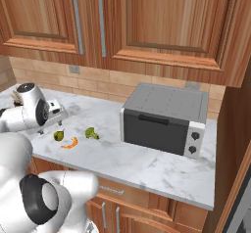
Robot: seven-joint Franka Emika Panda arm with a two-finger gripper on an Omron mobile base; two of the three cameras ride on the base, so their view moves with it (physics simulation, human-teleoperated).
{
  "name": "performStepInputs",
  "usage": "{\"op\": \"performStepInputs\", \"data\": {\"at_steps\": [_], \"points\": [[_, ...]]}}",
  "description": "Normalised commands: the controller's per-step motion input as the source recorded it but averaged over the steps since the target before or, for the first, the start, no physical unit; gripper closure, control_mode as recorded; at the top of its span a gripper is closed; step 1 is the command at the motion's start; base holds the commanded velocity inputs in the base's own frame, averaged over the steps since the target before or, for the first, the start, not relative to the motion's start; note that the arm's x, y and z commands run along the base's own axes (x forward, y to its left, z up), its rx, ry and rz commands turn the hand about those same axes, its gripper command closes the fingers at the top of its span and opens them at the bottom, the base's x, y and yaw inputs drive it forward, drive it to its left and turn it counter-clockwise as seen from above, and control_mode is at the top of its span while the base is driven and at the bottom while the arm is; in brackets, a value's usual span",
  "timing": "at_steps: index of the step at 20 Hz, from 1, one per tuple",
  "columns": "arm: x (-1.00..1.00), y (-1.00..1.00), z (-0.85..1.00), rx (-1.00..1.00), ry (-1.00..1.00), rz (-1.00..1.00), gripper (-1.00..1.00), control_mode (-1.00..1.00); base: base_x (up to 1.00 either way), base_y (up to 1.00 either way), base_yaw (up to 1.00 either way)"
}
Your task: Open the fridge, remove the pear, broccoli, and shrimp, and place them on any counter.
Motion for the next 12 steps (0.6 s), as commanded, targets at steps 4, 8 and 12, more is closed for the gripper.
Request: {"op": "performStepInputs", "data": {"at_steps": [4, 8, 12], "points": [[-1.0, -0.25, 0.47, 0.01, -0.21, -0.06, -1.0, -1.0, 0.0, 0.0, 0.0], [-0.61, -0.32, 0.89, 0.0, -0.16, -0.11, -1.0, -1.0, 0.0, 0.0, 0.0], [-0.41, -0.55, 1.0, 0.0, -0.06, -0.14, -1.0, -1.0, 0.0, 0.0, 0.0]]}}
